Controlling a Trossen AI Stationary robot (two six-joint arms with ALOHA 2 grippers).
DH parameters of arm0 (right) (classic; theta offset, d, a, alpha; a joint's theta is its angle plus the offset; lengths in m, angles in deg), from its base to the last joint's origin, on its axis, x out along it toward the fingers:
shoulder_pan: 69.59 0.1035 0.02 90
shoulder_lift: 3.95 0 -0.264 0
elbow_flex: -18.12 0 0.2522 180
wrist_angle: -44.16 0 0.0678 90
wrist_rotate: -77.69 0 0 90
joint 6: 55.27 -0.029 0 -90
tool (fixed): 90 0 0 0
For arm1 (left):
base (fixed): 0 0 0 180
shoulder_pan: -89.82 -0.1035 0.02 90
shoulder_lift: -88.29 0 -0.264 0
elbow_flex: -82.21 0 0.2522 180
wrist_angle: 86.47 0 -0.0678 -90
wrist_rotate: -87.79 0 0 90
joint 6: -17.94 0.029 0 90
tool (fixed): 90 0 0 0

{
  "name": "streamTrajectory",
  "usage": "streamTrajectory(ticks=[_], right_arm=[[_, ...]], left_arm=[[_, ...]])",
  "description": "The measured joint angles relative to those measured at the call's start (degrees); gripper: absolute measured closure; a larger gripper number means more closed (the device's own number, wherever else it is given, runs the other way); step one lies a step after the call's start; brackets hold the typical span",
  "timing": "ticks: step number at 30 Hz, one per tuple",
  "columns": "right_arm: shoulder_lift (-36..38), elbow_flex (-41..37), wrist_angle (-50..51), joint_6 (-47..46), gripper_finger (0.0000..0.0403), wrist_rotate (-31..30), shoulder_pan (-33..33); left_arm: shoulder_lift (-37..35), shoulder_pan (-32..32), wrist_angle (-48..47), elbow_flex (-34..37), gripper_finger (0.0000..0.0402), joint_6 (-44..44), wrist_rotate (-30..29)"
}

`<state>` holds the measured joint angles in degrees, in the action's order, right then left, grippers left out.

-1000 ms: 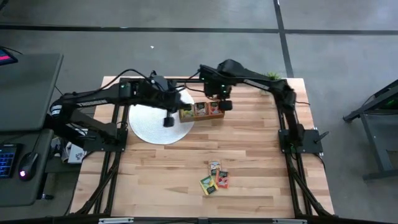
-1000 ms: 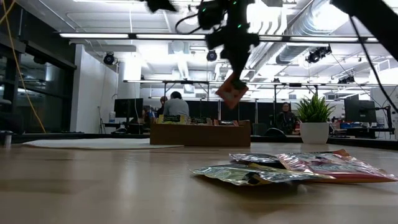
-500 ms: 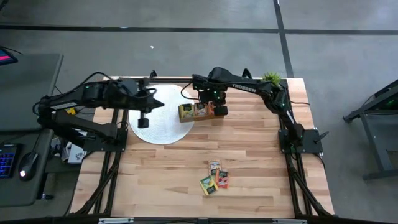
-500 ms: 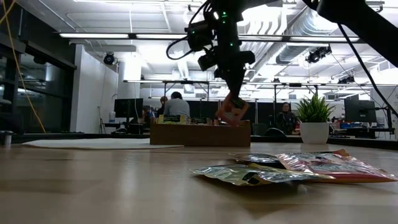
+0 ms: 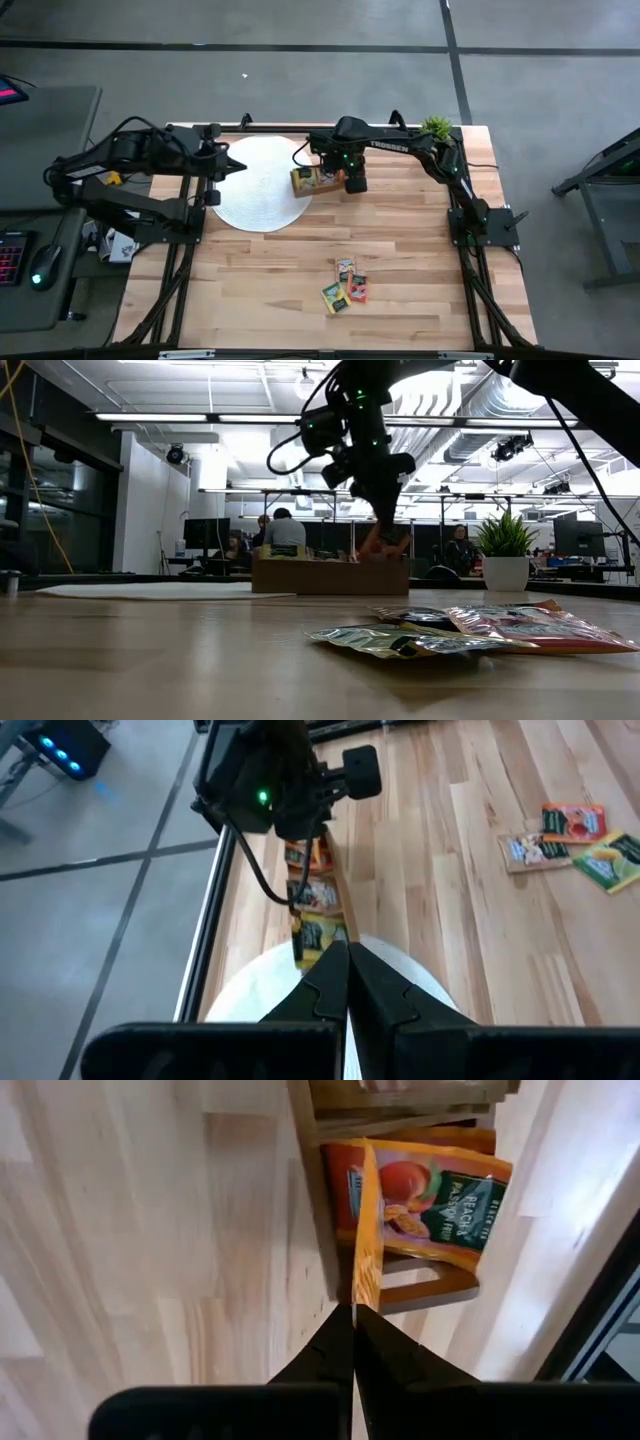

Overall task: Pick & Place Tea
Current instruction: Put the orange tea bag into the right compartment of the wooden organizer

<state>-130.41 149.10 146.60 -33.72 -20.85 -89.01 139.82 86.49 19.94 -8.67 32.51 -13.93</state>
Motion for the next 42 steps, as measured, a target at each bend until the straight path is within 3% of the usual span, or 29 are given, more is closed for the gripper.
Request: streamTrajectory(ticks=[22,34,42], right_arm=[[0.0,0.0,-1.8,-3.2,0.0398,-7.8,0.0],[0.0,0.0,-7.6,-6.4,0.0306,-10.9,-0.1],[0.3,0.1,-13.2,-11.1,0.0266,-18.5,-0.1]], left_arm=[[-3.5,0.0,-3.9,0.0,0.0401,-0.5,0.2],[-3.9,0.0,-5.1,0.0,0.0401,-1.1,0.2],[-4.0,0.0,-5.1,0.0,0.0401,-1.3,0.2]])
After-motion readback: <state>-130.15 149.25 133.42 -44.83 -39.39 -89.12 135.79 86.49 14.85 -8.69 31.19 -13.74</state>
